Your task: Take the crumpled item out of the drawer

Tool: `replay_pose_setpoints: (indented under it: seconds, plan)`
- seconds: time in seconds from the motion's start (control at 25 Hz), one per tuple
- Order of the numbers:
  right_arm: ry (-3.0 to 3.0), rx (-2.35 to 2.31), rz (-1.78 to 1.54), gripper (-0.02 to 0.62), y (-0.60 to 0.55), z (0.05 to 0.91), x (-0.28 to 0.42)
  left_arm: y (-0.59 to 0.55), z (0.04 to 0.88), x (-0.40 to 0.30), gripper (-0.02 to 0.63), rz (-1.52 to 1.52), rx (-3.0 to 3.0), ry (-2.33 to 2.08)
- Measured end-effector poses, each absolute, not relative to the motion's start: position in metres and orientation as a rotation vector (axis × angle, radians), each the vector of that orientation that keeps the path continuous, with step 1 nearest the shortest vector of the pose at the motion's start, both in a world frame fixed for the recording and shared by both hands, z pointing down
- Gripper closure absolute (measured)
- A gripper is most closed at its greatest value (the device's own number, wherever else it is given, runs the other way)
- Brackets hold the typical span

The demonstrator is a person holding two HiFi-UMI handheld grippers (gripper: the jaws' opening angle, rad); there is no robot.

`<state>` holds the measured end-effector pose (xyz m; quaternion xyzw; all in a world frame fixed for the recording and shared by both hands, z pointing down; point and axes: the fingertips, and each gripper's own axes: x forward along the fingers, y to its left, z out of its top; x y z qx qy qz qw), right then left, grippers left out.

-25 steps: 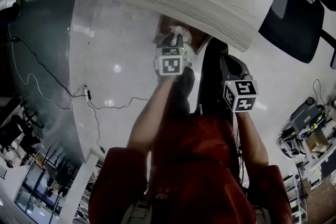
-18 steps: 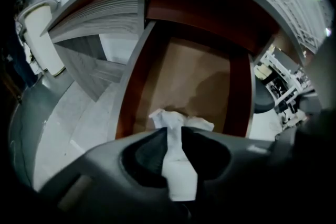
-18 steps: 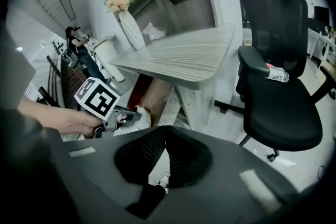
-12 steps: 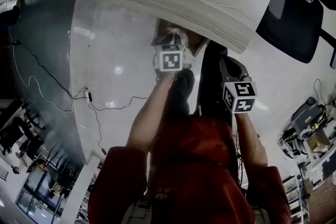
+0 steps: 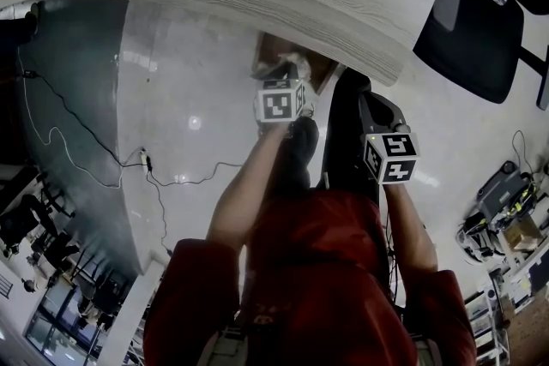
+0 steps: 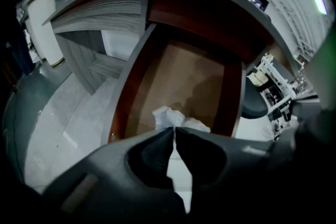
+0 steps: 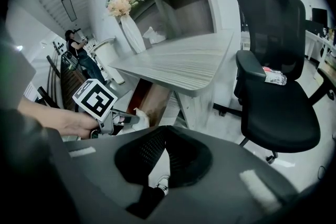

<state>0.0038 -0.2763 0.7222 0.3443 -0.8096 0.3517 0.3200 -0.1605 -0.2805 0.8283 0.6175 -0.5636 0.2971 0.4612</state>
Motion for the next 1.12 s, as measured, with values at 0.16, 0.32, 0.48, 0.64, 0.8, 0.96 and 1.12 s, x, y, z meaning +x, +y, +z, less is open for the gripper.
replay_pose_setpoints:
  seconds: [0.16, 0.32, 0.48, 0.64, 0.8, 0.96, 1.12]
  plan:
    - [-2.145, 0.916, 0.9, 0.594, -0.277, 0.713, 0.004, -0.275, 0.81, -0.155, 0.595, 0.734, 1.563, -1.391]
    - [-2.167, 0.926, 0.867, 0.594, -0.277, 0.698, 0.002, -0.267, 0.787, -0.152, 0.595, 0.729, 1.604, -1.41]
    - [-2.2, 0.94, 0.831, 0.594, -0.276, 0.678, 0.001, -0.259, 0.758, -0.15, 0.595, 0.691, 1.634, -1.436]
    - [-2.221, 0.961, 0.797, 0.594, -0.273, 0.659, 0.005, -0.252, 0.724, -0.143, 0.595, 0.675, 1.689, -1.459]
    - [-2.237, 1.003, 0.765, 0.594, -0.268, 0.638, 0.008, -0.241, 0.693, -0.14, 0.595, 0.673, 1.743, -1.469]
    - [-2.24, 1.067, 0.75, 0.594, -0.26, 0.618, 0.017, -0.226, 0.666, -0.138, 0.595, 0.672, 1.792, -1.489]
    - [-2.239, 1.185, 0.781, 0.594, -0.258, 0.597, 0.036, -0.218, 0.634, -0.141, 0.595, 0.653, 1.841, -1.552]
